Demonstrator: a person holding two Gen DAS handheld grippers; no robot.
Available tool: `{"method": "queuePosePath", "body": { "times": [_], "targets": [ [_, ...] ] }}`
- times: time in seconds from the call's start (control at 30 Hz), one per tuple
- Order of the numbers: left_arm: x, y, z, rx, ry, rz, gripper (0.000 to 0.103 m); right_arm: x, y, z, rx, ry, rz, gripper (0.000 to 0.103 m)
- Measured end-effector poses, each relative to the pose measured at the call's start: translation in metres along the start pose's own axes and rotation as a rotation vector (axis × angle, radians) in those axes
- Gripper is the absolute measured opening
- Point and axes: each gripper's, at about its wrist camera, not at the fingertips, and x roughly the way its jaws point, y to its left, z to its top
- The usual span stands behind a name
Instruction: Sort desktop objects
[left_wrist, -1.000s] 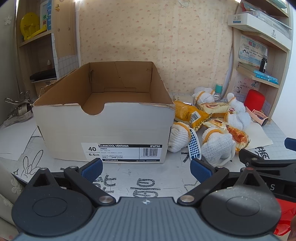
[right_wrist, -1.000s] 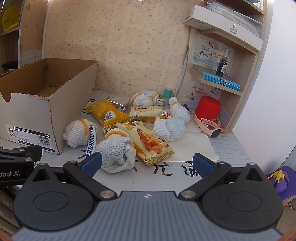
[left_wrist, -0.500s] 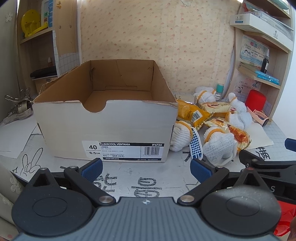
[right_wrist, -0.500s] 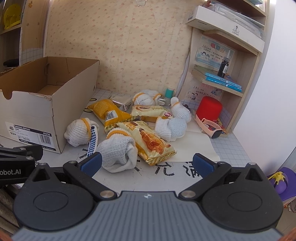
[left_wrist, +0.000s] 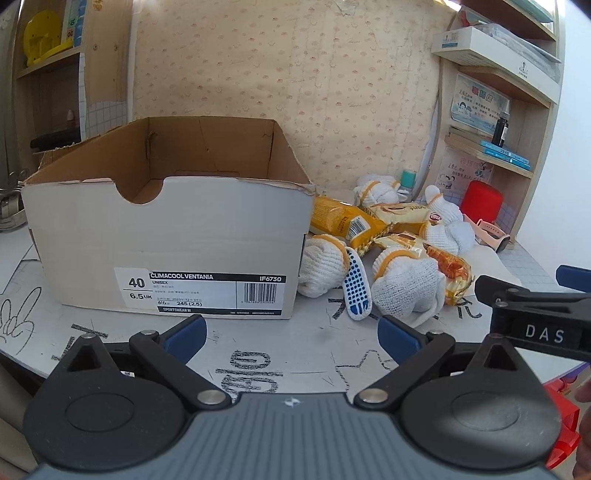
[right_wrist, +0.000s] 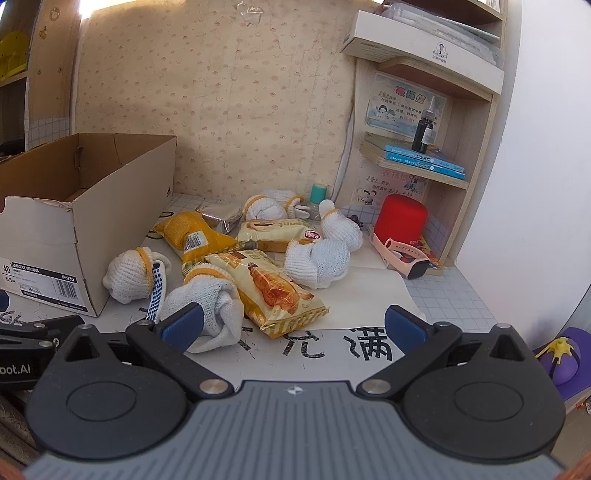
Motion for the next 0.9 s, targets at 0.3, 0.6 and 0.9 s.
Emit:
{"method": "queuePosePath", "body": {
  "times": [0.3, 0.6, 0.9],
  "targets": [
    [0.015, -0.011, -0.010, -0.025, 0.017, -0.118, 0.093, 0.014, -0.015, -0.005, -0.007, 0.000, 0.028, 0.101],
    [0.037, -0.061, -0.004, 0.057, -0.014, -0.193, 0.094, 0.025, -0.051, -0.004, 0.042, -0.001, -0.025, 0.101],
    [0.069, -0.088, 0.002, 0.082, -0.023, -0.172, 0.094, 0.040, -0.077, -0.004, 0.080, 0.007, -0.029, 0.101]
  ]
}}
